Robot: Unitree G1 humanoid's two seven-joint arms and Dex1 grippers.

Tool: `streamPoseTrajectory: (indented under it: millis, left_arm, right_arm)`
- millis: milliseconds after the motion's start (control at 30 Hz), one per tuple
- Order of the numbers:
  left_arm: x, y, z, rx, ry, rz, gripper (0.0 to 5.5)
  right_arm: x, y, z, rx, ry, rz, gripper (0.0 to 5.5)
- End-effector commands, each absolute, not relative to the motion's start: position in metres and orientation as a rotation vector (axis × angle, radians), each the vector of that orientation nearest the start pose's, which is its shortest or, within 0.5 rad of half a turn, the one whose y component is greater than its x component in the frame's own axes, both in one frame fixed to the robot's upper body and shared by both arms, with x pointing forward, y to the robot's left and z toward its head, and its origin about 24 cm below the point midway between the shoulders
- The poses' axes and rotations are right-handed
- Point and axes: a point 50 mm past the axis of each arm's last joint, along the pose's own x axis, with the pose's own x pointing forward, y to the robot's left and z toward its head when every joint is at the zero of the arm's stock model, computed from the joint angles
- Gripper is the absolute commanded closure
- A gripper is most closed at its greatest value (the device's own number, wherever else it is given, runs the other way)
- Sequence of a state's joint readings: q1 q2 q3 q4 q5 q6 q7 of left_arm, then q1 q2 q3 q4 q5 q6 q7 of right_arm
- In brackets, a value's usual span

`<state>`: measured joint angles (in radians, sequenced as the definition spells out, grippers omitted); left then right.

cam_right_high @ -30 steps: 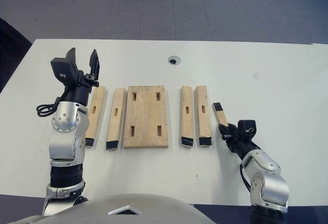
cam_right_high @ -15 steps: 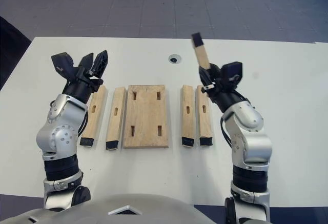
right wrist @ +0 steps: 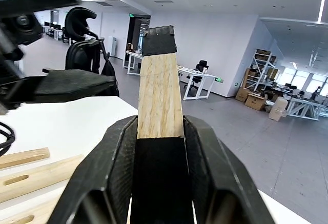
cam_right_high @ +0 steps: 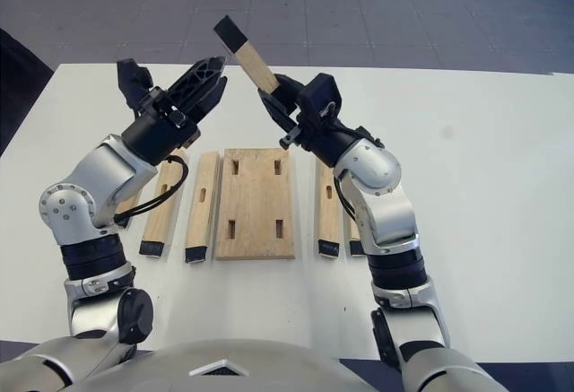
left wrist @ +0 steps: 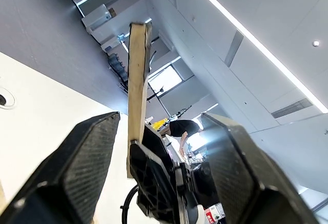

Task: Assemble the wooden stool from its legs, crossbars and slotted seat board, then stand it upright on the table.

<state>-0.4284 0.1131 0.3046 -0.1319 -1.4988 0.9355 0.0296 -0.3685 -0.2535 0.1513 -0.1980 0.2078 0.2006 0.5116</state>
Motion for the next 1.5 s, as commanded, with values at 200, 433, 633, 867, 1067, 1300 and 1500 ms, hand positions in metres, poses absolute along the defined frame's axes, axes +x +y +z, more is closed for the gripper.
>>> streamPoseTrajectory:
  millis: [200,433,633,867,1067,1300,1500]
  left_arm:
    - [0.292,0.123,0.167,-1.106,0.189,-0.768,2.55]
    - [0.296,0.128,0.168,-1.131,0.167,-0.749,3.03]
    - [0.296,0.128,0.164,-1.083,0.184,-0.752,3.90]
    - [0.298,0.128,0.161,-1.073,0.191,-0.737,4.82]
    - [0.298,0.132,0.159,-1.082,0.174,-0.702,5.01]
    - [0.308,0.142,0.164,-1.073,0.118,-0.580,5.07]
    - [0.299,0.198,0.167,-0.785,-0.009,-0.280,5.07]
  right_arm:
    - [0.270,-0.087,0.157,-0.209,-0.321,0.877,4.20]
    - [0.267,-0.089,0.149,-0.237,-0.301,0.885,4.20]
    - [0.267,-0.089,0.149,-0.252,-0.306,0.877,4.20]
    - [0.267,-0.089,0.149,-0.256,-0.310,0.878,4.20]
    - [0.267,-0.090,0.146,-0.430,-0.356,0.857,4.20]
    - [0.270,-0.095,0.132,-0.557,-0.312,0.803,3.10]
    - [0.277,-0.128,0.112,-0.635,-0.112,0.673,2.83]
